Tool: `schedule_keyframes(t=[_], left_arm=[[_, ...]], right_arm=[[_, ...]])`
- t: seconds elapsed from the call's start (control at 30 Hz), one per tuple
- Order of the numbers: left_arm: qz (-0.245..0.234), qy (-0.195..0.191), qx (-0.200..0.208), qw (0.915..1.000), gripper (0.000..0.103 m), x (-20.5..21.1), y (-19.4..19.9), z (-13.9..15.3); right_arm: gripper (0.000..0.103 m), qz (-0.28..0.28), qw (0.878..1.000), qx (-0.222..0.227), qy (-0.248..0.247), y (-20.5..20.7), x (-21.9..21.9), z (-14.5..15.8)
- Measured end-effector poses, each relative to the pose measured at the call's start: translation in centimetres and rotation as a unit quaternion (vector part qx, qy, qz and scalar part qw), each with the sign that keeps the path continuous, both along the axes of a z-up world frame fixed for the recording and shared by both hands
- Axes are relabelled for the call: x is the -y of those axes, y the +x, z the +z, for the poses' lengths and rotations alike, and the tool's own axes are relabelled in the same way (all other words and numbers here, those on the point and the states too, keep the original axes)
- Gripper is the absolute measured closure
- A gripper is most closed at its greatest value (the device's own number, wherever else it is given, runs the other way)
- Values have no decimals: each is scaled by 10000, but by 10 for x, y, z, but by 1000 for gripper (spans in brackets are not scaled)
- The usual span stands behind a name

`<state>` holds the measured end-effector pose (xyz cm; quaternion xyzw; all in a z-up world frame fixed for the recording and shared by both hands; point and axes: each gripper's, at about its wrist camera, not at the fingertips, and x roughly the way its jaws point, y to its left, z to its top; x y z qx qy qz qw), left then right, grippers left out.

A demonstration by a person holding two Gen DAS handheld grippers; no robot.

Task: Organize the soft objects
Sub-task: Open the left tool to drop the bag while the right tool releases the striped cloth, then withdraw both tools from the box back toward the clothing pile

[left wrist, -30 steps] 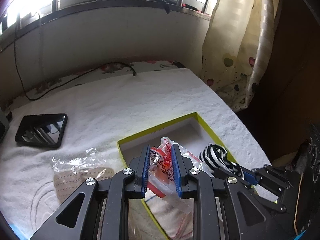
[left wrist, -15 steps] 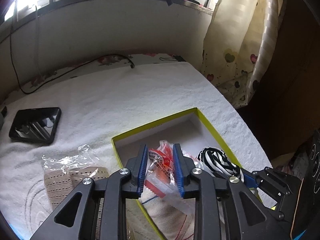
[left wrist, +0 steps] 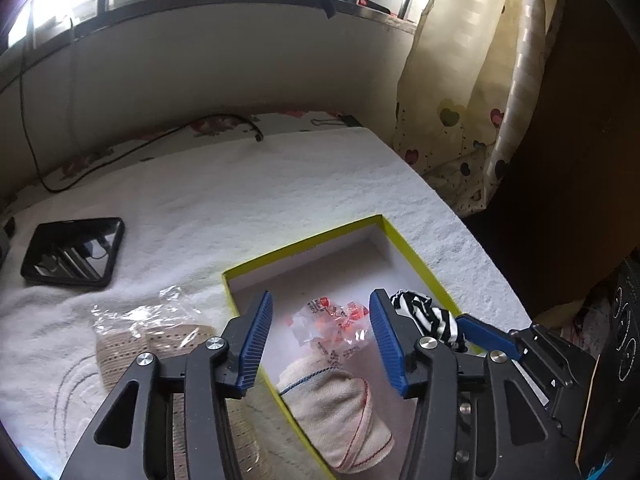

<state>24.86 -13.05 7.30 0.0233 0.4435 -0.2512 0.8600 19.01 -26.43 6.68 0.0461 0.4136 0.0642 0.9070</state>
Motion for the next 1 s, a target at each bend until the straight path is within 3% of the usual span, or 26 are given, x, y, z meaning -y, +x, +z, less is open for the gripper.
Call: schedule_keyframes(t=[0.27, 0.43, 0.7, 1.0], left_arm=[[132, -30, 88, 9999, 51, -19, -12, 12], [147, -28, 153, 9998, 51, -31, -23, 20], [270, -124, 212, 9993, 50, -57, -45, 28], [513, -244, 261, 9980, 50, -102, -81, 30]], right_arm=[[44, -83, 9998, 159, -10, -13, -4, 14], [36, -143, 9996, 240, 51, -22, -9, 21], [35, -211, 9992, 343, 49, -37, -18, 29], [35, 134, 9980, 599, 178, -61, -52, 46]])
